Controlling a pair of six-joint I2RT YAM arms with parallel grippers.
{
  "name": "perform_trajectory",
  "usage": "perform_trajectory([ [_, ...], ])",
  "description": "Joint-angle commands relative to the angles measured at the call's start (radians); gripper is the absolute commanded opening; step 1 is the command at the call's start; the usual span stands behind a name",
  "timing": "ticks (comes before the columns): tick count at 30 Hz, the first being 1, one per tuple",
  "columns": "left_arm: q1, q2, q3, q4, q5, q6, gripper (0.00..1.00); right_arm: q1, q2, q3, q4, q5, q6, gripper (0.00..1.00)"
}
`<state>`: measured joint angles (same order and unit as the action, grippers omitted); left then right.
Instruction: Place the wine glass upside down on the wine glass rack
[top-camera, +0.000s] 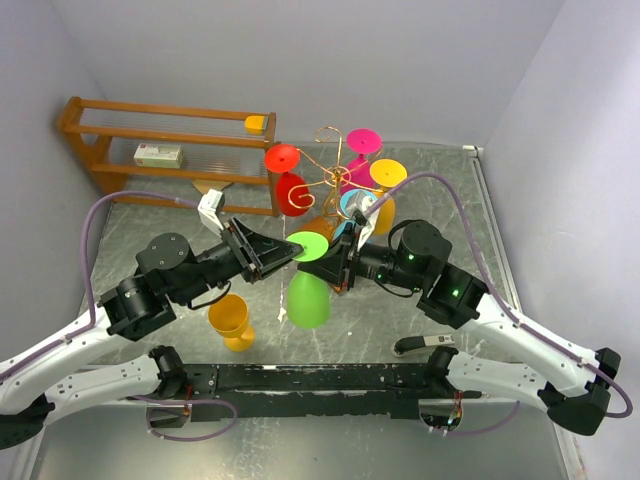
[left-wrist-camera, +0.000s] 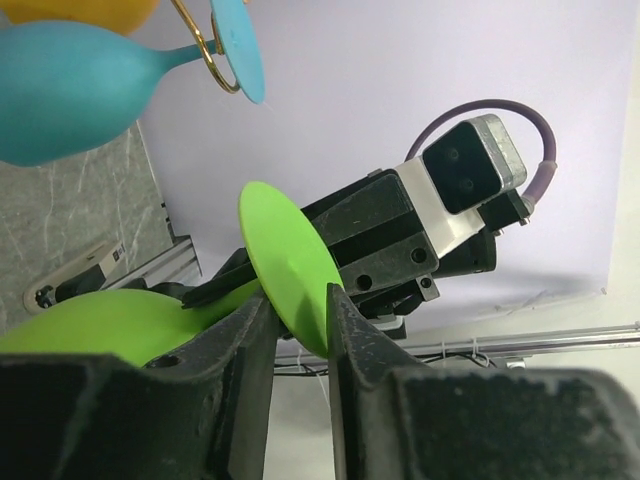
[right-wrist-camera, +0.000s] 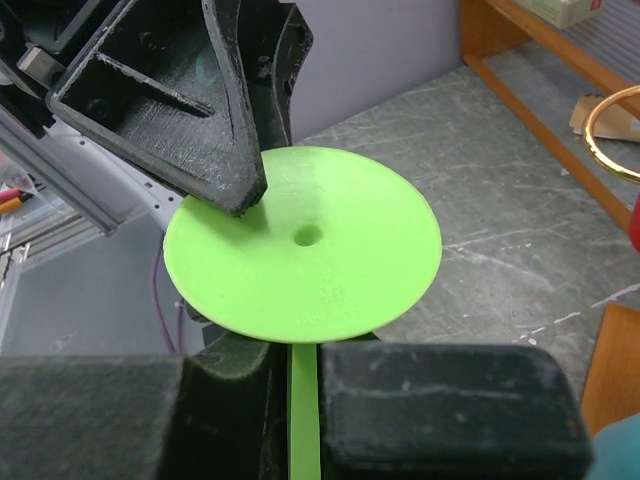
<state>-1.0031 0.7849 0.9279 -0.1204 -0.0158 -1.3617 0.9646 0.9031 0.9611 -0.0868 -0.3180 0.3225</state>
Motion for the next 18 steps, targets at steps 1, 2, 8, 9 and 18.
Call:
perform_trajectory([
  [1,-0.002,0.006,0.005,0.015,0.021,0.002,0.26,0.009,0.001,0.0,0.039,-0.023,-0.021,0.0],
  [2,-0.002,0.002,-0.001,0.027,0.021,0.003,0.19,0.01,0.0,-0.002,0.038,-0.021,-0.019,0.0],
  [8,-0.002,-0.024,-0.015,0.019,-0.013,-0.005,0.07,0.011,-0.02,-0.012,0.037,-0.002,0.007,0.0],
  [9,-0.002,-0.032,-0.016,0.016,-0.027,-0.008,0.07,0.01,-0.023,-0.009,0.03,-0.003,0.011,0.0],
  [18,-0.002,-0.051,-0.021,0.008,-0.088,-0.037,0.07,0.01,-0.102,-0.036,-0.028,0.03,0.035,0.44],
])
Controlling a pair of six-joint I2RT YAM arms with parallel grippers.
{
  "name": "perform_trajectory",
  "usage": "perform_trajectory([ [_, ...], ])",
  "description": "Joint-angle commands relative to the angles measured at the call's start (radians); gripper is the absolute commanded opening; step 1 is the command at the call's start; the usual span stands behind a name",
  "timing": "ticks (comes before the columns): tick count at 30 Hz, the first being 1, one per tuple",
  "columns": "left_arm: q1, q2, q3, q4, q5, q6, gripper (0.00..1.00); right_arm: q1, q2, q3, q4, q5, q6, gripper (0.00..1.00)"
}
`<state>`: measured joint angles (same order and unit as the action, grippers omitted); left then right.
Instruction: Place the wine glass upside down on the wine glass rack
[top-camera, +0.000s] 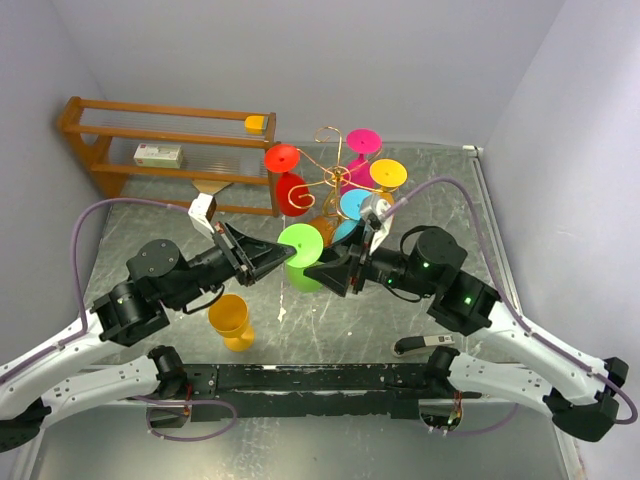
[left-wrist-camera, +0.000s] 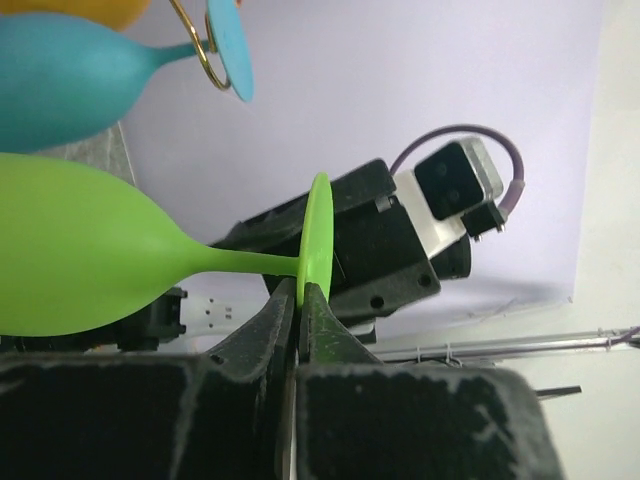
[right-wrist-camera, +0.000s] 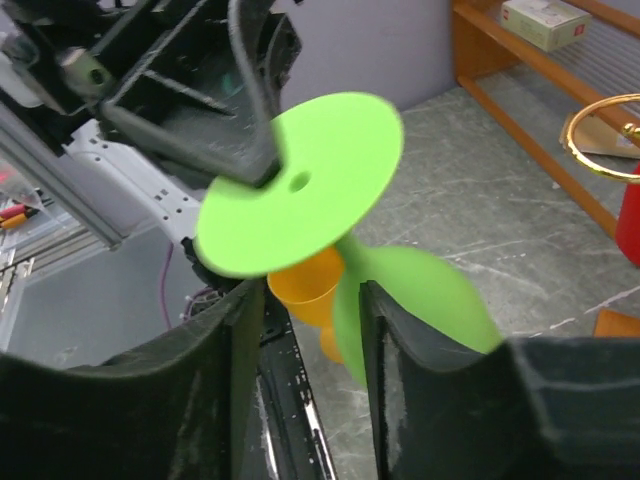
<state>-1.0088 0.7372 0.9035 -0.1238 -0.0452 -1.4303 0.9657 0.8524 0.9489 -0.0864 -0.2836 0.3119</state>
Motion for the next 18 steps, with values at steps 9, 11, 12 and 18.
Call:
perform_trajectory([
  [9,0.003,-0.027,-0.012,-0.068,-0.115,0.005,0.07,0.009,-0.143,-0.059,-0.096,-0.002,0.052,0.49],
  [11,0.004,-0.034,-0.011,-0.1,-0.136,0.01,0.07,0.009,-0.163,-0.064,-0.107,0.027,0.063,0.5],
  [12,0.004,-0.034,-0.009,-0.116,-0.146,0.018,0.07,0.009,-0.172,-0.065,-0.114,0.041,0.07,0.5],
  [18,0.005,0.016,0.008,-0.118,-0.111,0.053,0.07,0.008,-0.22,-0.083,-0.143,0.119,0.084,0.5],
])
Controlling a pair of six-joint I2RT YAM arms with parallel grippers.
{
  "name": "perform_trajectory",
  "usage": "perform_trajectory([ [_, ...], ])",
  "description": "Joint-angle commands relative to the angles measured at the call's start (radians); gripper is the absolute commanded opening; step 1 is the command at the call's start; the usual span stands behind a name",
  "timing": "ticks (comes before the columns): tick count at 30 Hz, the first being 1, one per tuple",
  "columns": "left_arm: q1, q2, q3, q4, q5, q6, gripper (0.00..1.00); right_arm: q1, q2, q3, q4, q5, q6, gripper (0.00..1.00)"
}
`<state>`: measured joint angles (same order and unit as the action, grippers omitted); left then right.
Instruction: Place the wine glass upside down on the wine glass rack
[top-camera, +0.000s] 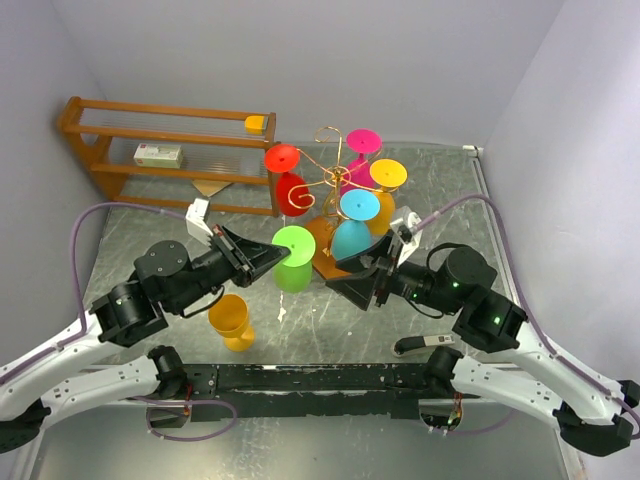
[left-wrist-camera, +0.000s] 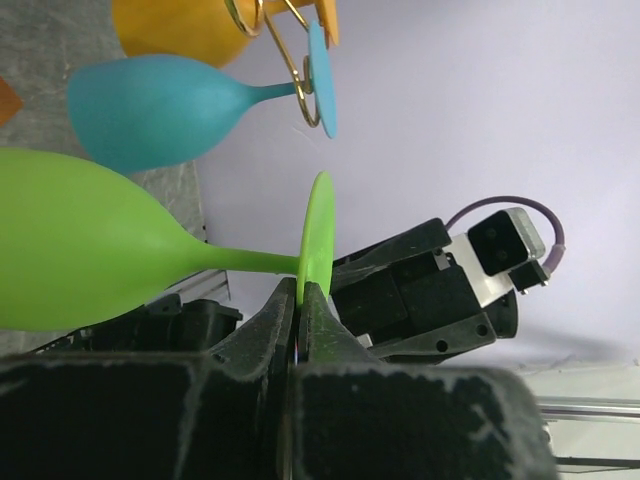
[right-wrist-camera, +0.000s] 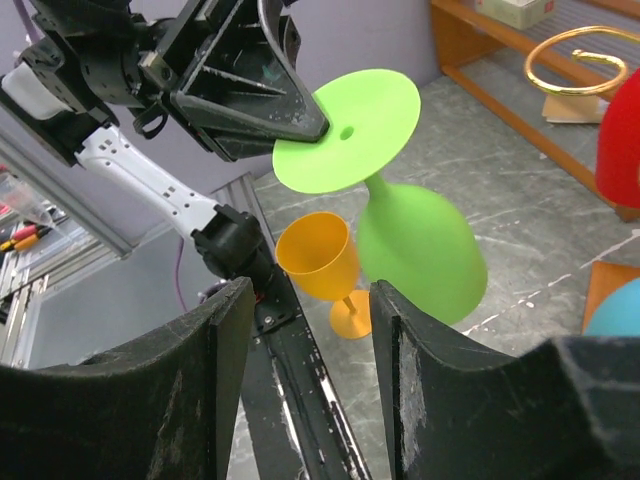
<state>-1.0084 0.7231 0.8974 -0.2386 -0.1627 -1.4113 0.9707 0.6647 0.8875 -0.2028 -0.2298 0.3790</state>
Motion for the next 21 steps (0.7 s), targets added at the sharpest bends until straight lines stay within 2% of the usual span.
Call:
perform_trajectory([
  [1,0.005,0.046,0.02,0.006,0.016,0.043,0.07,0.004,-0.038,-0.026,-0.034,0.077,0.02,0.5],
  [4,0.009,0.105,0.065,0.02,0.033,0.098,0.07,0.003,-0.052,-0.039,-0.049,0.105,0.028,0.5],
  [8,0.018,0.154,0.154,0.0,-0.017,0.177,0.07,0.003,-0.075,-0.054,-0.066,0.128,0.041,0.49],
  [14,0.05,0.235,0.224,0.009,0.018,0.197,0.07,0.003,-0.129,-0.062,-0.097,0.165,0.048,0.49],
  [21,0.151,0.307,0.22,0.125,0.185,0.129,0.07,0.004,-0.177,-0.073,-0.105,0.196,0.058,0.49],
])
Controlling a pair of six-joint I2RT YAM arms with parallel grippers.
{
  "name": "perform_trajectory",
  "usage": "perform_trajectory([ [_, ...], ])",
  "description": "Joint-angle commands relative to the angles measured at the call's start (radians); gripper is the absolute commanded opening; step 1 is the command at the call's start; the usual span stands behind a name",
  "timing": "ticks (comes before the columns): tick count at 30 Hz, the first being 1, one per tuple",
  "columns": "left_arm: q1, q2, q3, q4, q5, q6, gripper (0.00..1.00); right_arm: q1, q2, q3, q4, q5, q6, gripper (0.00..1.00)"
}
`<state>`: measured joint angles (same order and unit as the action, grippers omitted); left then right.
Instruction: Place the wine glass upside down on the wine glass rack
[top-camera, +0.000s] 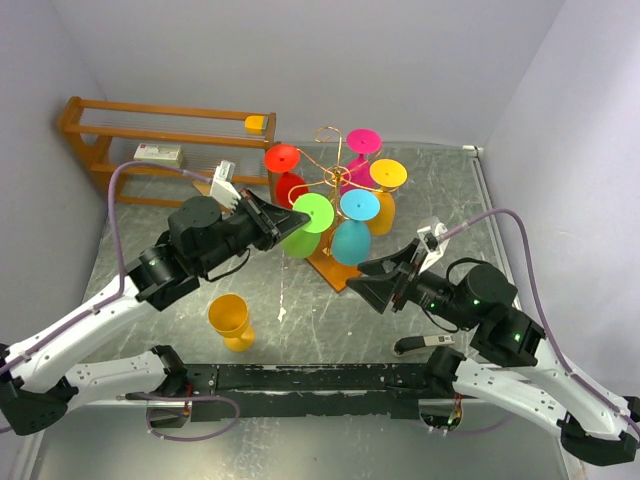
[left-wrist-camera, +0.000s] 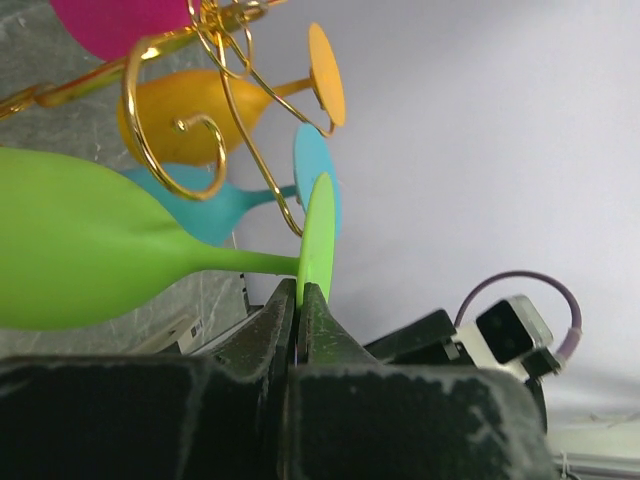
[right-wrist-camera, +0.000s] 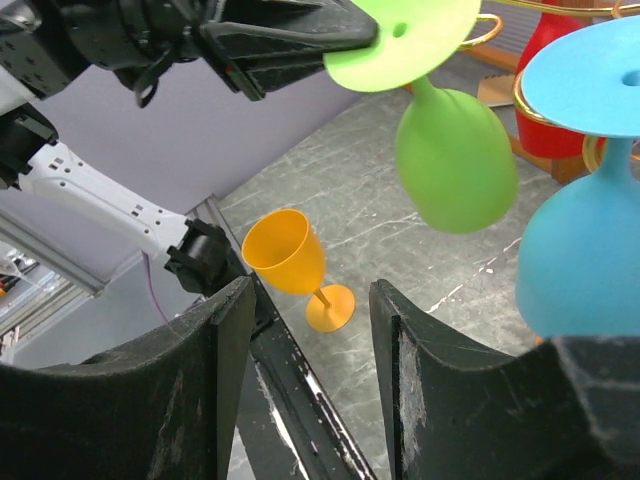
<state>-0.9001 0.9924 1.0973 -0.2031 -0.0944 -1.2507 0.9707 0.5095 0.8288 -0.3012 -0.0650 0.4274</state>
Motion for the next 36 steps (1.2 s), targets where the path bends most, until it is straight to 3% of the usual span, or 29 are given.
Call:
perform_trajectory([
  [1,0.051,0.043,0.01,0.121,0.132,-0.048,0.07,0.004,-0.024,-0.016,-0.006,0.033,0.011,0.49],
  [36,0.179,0.151,0.066,0.212,0.178,-0.053,0.07,0.004,-0.082,-0.027,-0.019,0.131,0.074,0.49],
])
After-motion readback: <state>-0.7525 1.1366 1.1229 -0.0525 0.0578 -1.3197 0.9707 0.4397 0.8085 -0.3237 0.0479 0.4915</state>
